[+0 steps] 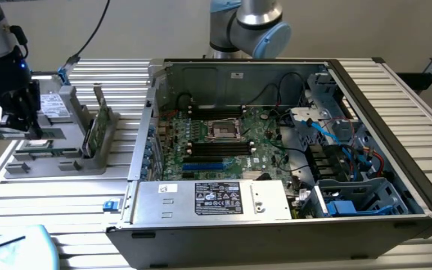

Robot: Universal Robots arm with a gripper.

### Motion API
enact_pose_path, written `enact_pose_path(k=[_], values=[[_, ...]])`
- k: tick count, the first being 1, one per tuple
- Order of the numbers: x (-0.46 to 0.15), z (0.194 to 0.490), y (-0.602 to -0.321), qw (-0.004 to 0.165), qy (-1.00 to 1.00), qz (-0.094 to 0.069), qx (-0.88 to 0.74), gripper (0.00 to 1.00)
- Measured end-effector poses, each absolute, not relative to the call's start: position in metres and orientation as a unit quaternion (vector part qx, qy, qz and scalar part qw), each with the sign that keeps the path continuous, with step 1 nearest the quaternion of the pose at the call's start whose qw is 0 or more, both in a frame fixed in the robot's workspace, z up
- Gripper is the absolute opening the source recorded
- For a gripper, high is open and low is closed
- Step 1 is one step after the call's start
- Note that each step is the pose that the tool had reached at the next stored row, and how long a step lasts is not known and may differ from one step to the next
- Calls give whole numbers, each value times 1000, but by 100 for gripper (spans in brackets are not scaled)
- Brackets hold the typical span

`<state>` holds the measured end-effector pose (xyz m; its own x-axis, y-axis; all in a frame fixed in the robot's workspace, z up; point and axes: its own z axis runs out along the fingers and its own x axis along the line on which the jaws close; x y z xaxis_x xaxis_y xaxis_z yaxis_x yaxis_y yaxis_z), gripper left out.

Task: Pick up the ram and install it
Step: 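Pick up the ram and move it above insertion slot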

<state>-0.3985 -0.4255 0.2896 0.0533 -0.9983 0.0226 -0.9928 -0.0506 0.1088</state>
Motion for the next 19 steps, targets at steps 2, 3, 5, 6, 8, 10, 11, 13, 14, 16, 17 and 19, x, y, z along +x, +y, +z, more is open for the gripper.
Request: enact_pose_path(k=[2,3,5,6,8,10,11,13,14,16,17,19], values=[[-394,294,-426,48,-687,-30,724,14],[-392,296,-426,49,-687,-31,724,14],[-387,300,-426,50,-687,-32,724,14],[-385,301,-426,50,-687,-33,724,14],[-380,305,-426,51,-687,-34,724,14],[-375,311,-426,52,-687,-35,724,14],[-373,314,-426,52,-687,-35,724,14],[-369,321,-426,53,-687,-36,724,14],[-367,324,-426,53,-687,-37,724,14],[-363,330,-426,54,-687,-38,724,14],[-360,332,-426,54,-687,-39,724,14],[-354,336,-426,55,-687,-40,724,14]])
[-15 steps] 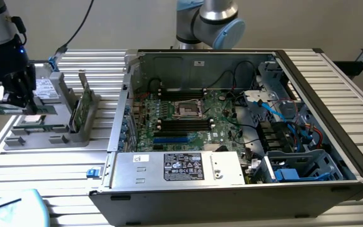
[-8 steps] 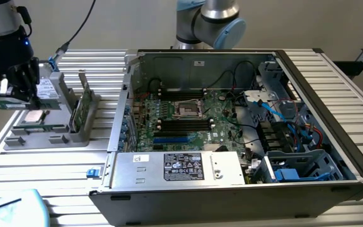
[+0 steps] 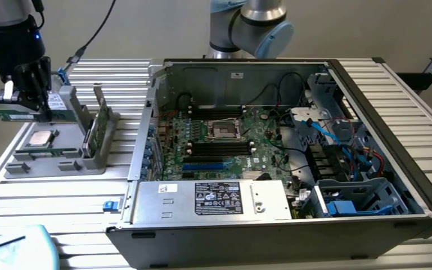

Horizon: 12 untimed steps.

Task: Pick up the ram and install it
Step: 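Pick up the ram and move it above insertion slot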

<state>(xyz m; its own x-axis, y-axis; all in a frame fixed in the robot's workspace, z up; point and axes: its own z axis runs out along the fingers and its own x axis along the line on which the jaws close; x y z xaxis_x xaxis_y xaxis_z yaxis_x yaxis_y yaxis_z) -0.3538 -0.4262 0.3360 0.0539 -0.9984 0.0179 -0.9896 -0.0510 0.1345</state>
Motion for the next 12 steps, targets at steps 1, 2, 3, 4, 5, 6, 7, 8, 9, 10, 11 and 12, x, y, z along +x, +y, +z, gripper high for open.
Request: enact_pose_path(k=[1,2,3,4,5,6,7,8,9,10,11,12], values=[[-350,338,-426,55,-687,-41,724,14],[-347,340,-426,56,-687,-41,724,14],[-343,342,-426,56,-686,-42,724,14],[-340,343,-426,56,-686,-43,724,14],[-337,345,-426,57,-686,-44,724,14],[-333,347,-426,57,-686,-44,724,14],[-330,349,-426,58,-686,-45,724,14],[-327,351,-426,59,-686,-46,724,14],[-324,354,-426,59,-686,-47,724,14],[-321,356,-426,60,-686,-48,724,14],[-317,357,-426,60,-686,-49,723,14],[-314,360,-426,61,-686,-50,723,14]])
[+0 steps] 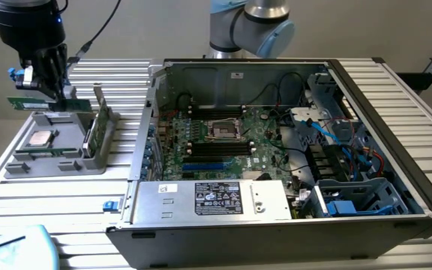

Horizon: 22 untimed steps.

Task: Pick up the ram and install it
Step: 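Pick up the ram and move it above insertion slot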

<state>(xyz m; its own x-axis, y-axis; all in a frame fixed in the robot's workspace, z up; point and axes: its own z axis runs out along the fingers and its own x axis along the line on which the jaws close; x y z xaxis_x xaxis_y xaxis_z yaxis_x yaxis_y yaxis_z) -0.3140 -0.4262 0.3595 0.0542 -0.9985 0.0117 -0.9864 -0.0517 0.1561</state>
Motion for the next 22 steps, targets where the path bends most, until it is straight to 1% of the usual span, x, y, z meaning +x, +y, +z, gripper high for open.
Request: enact_pose_path(k=[5,12,22], values=[[-297,370,-426,63,-686,-53,723,14],[-274,383,-426,64,-686,-54,723,14],[-259,385,-427,64,-685,-54,724,14]])
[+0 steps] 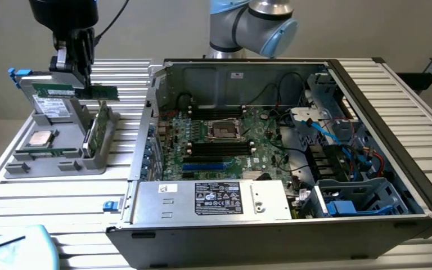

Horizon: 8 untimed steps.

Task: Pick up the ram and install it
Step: 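Pick up the ram and move it above insertion slot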

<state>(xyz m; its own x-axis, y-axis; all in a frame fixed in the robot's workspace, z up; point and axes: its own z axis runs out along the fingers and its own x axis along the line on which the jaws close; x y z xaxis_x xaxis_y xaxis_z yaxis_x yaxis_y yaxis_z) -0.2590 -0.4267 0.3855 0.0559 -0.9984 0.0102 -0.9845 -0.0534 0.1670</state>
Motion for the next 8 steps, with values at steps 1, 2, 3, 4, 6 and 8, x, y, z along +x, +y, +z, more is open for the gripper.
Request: enact_pose_path(k=[1,2,3,4,6,8], values=[[-257,386,-427,64,-685,-54,724,14],[-256,386,-428,64,-685,-53,724,14],[-255,386,-428,63,-685,-53,724,14],[-254,386,-429,62,-685,-51,724,14],[-253,387,-429,59,-685,-49,725,14],[-251,387,-430,57,-685,-46,725,14]])
